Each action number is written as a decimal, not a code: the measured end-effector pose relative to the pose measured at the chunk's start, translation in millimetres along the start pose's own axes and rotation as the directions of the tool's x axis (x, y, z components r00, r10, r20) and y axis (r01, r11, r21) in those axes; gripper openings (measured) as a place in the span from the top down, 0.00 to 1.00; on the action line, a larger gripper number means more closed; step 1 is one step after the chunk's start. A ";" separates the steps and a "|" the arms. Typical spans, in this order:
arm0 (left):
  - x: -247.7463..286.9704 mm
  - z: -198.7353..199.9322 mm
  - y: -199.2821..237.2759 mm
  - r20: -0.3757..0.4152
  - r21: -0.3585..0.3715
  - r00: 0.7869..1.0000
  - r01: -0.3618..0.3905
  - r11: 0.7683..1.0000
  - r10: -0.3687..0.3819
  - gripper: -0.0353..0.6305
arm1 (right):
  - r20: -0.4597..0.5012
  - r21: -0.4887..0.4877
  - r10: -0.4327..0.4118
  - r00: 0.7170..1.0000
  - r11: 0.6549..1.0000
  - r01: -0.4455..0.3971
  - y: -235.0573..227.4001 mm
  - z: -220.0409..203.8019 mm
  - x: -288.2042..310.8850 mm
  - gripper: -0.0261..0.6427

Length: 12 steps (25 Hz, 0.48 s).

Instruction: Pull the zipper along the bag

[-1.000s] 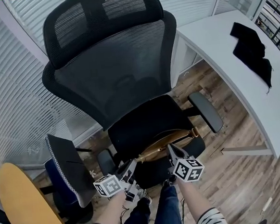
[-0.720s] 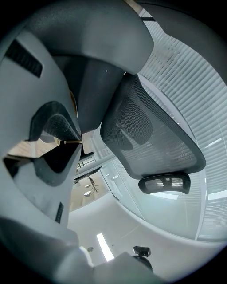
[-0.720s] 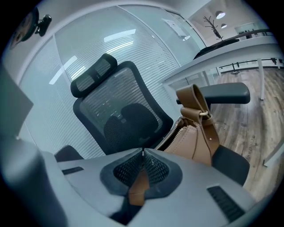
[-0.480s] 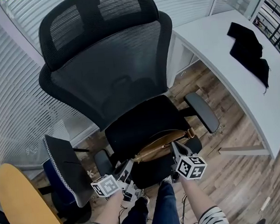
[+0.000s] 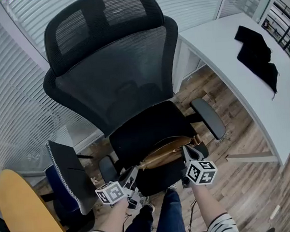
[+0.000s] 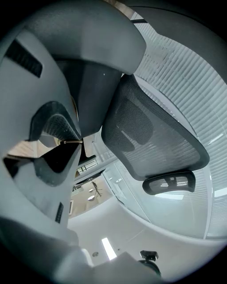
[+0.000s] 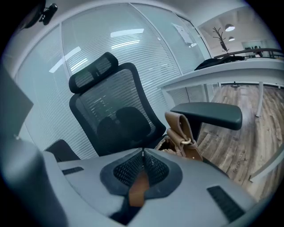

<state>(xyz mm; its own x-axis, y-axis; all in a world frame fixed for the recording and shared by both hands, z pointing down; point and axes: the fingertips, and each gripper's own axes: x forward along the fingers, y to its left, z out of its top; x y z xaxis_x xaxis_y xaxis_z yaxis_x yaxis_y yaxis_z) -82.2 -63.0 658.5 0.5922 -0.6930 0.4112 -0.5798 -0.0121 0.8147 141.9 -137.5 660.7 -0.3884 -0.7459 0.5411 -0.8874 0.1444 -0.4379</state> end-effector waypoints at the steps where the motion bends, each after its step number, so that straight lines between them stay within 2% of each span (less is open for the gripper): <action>1: -0.7 -0.2 0.1 -0.002 0.002 1.000 -0.003 1.000 0.003 0.88 | 0.000 -0.005 -0.004 1.000 1.000 0.004 -2.1 1.5 -0.8 0.91; 12: -1.2 -1.9 -0.2 -0.011 0.044 0.998 -0.054 0.998 0.054 0.88 | -0.002 -0.089 -0.035 0.999 0.995 0.035 -12.7 18.9 -11.4 0.91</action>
<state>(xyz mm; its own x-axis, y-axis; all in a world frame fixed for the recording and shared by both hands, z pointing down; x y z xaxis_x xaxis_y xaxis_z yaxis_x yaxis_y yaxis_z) -81.7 -60.8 658.6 0.5659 -0.6849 0.4590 -0.6349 -0.0068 0.7725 162.2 -143.1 646.5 -0.3574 -0.7491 0.5577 -0.9190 0.1758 -0.3528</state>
